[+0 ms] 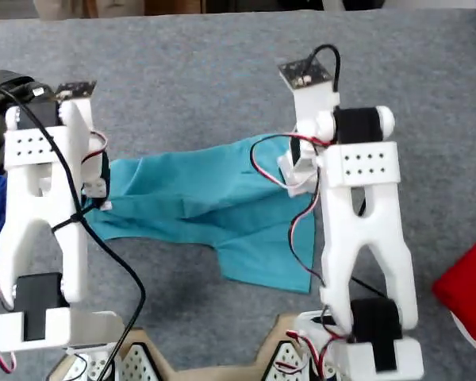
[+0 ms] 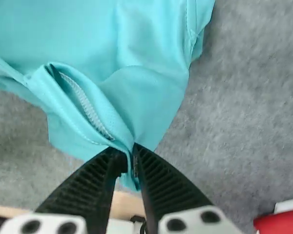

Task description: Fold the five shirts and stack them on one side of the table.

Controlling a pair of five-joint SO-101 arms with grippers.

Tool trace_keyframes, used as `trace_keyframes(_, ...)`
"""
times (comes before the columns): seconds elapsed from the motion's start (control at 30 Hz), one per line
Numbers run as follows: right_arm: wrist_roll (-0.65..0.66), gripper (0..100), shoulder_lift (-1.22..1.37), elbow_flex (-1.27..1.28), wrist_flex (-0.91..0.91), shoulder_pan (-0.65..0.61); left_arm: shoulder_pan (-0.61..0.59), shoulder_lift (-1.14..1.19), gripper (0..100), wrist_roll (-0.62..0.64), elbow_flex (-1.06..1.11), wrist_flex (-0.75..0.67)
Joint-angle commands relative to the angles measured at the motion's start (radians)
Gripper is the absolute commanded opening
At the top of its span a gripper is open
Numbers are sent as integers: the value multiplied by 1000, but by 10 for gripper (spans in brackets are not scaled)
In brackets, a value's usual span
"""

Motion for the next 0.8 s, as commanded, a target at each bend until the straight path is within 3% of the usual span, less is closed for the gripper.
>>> trace_keyframes(0.0, 20, 6, -107, 116, 18, -12, -20, -42, 19, -2, 38, -44)
trace_keyframes(0.4, 80, 6, -242, 461, -18, -5, -14, -13, 19, -28, 140, -342)
trace_keyframes(0.77, 97, 6, -292, 547, 2, 4, -20, 278, 19, -49, 51, -319)
